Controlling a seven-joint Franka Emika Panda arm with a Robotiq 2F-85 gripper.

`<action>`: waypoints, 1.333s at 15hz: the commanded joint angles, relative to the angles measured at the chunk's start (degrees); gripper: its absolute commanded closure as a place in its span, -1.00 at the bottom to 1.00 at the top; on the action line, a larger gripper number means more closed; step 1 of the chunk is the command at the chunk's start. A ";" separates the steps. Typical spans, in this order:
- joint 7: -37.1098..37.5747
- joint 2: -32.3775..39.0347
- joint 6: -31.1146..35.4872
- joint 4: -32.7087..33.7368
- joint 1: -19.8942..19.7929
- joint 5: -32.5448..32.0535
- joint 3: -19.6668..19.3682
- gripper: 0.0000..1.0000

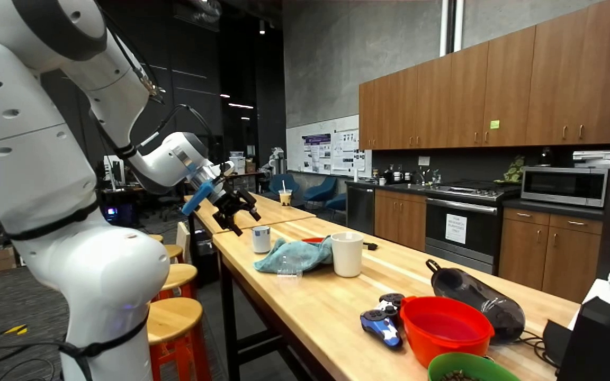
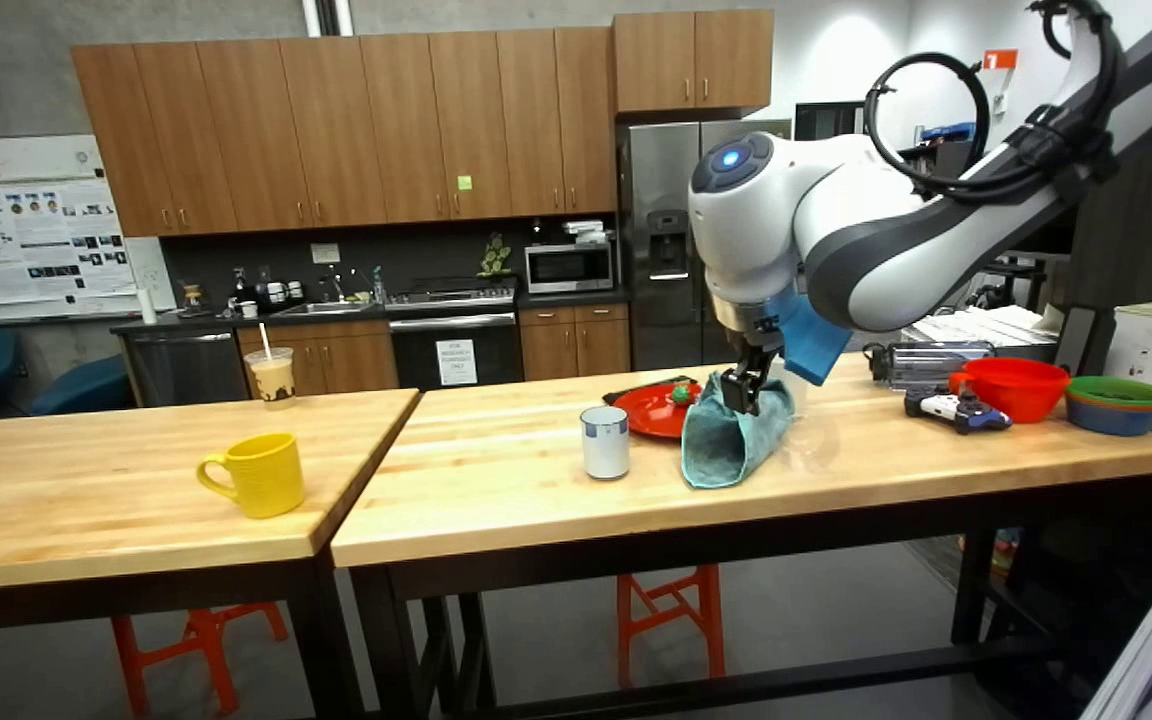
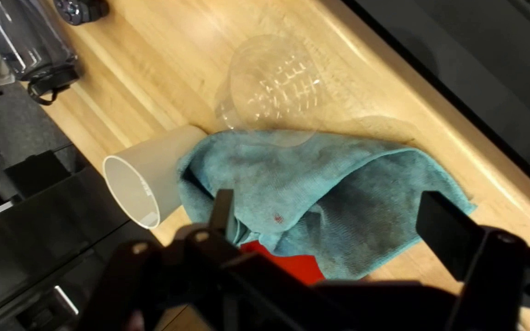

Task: Lay the blue cloth over the cup

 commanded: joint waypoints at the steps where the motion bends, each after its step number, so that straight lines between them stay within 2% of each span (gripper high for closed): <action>1: 7.53 2.03 -1.65 -0.76 0.52 -10.61 0.19 -1.00; 4: 13.58 4.59 -4.55 -1.77 2.20 -18.65 -0.61 -1.00; 6: 16.60 6.56 -6.75 -2.15 3.72 -20.56 -1.48 -1.00; 9: 19.89 9.14 -9.10 -1.91 6.13 -19.20 -2.57 -1.00; 12: 18.32 8.74 -8.03 -2.18 7.76 -19.25 -4.41 -1.00; 20: 18.29 8.70 -7.99 -2.11 8.06 -19.21 -4.93 -1.00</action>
